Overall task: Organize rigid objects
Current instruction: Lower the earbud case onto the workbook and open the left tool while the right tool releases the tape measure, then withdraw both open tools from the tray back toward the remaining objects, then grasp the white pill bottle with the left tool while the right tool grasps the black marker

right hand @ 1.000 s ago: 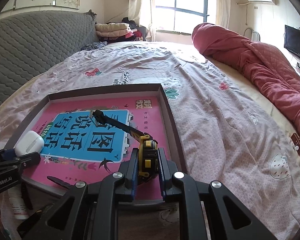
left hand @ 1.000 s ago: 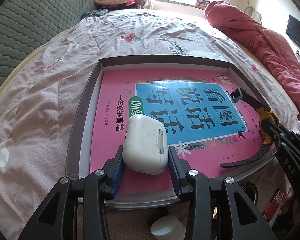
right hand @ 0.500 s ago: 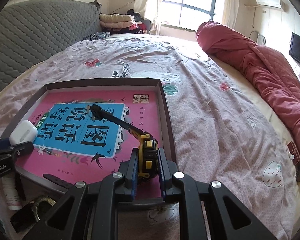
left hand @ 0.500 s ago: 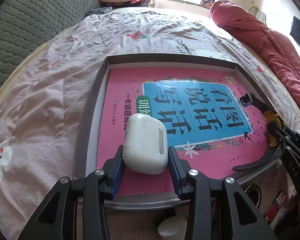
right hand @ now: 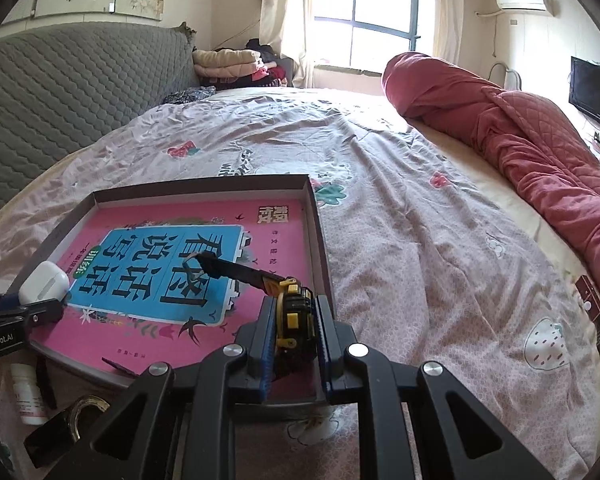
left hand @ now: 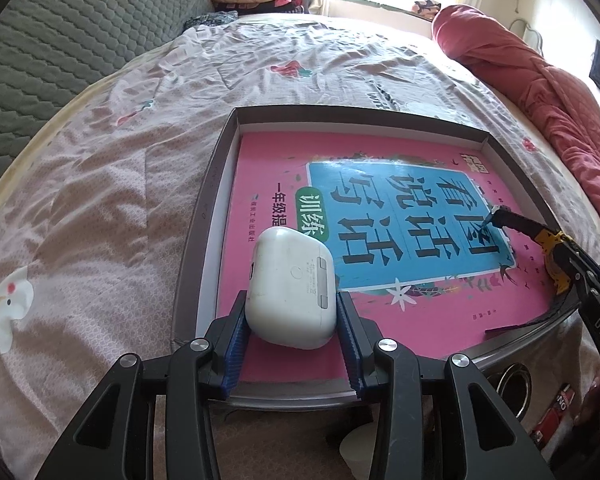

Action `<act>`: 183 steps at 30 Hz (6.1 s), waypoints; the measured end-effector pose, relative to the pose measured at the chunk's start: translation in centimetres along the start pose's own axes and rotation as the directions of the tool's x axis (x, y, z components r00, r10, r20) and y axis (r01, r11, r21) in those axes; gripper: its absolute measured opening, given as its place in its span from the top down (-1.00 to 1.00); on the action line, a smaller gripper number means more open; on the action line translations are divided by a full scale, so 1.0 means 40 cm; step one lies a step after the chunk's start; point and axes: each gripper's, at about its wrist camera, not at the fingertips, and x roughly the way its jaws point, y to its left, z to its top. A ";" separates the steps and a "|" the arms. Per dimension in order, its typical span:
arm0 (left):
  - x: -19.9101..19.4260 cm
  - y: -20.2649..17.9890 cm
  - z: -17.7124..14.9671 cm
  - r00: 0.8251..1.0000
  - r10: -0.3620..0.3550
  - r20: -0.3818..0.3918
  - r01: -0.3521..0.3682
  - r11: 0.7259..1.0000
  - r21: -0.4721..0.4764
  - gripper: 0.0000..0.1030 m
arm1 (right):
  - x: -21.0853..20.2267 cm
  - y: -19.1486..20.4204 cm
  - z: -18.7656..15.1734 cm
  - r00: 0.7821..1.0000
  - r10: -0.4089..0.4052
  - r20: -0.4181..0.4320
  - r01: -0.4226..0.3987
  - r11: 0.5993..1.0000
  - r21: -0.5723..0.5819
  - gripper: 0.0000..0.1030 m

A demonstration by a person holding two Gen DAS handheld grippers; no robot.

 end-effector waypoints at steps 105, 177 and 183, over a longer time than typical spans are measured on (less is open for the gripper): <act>-0.301 0.023 -0.096 0.983 -0.128 0.132 0.132 0.991 -0.023 -0.36 | -0.309 0.009 -0.085 0.989 0.033 0.144 -0.032 0.999 -0.008 -0.18; -0.231 -0.018 -0.207 0.989 -0.135 -0.052 0.134 0.991 -0.015 -0.37 | -0.197 0.020 -0.201 0.948 0.229 -0.221 -0.159 0.942 0.295 -0.19; -0.213 -0.017 -0.207 0.989 -0.134 -0.062 0.133 0.991 -0.019 -0.37 | -0.163 0.010 -0.193 0.948 0.225 -0.226 -0.150 0.940 0.307 -0.18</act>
